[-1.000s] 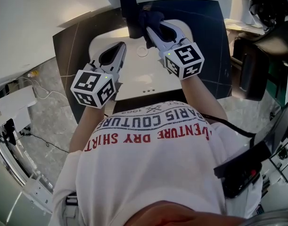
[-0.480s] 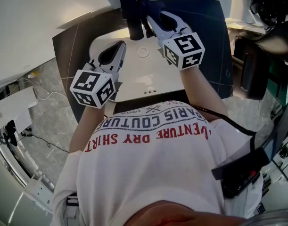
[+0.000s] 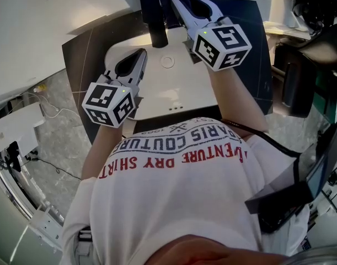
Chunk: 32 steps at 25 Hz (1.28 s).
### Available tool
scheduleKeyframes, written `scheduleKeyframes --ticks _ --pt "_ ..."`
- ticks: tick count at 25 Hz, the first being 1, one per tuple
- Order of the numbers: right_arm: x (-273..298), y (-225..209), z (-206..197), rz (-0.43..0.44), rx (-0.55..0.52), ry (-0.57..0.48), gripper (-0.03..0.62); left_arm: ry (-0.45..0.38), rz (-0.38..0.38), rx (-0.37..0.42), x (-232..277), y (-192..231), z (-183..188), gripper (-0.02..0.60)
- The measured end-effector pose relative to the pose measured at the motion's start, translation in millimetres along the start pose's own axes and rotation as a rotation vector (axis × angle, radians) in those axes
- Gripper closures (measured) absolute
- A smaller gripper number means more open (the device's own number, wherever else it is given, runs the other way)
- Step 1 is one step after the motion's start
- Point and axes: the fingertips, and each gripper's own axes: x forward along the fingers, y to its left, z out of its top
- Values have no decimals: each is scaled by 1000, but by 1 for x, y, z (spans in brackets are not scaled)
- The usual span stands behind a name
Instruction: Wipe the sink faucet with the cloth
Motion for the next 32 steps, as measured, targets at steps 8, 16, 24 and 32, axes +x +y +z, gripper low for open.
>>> scheduleKeyframes --ticks 8,16,24,32 --pt "18 1 -24 26 9 55 525 -3 11 -9 3 9 0 580" --pt "30 -11 -59 28 -9 130 525 7 16 -16 9 21 -6 581" --pt "39 -27 -118 -15 -88 308 525 11 20 -27 14 29 -12 580" --pt "42 -34 -156 -39 -178 479 526 -6 40 -30 12 37 -11 581"
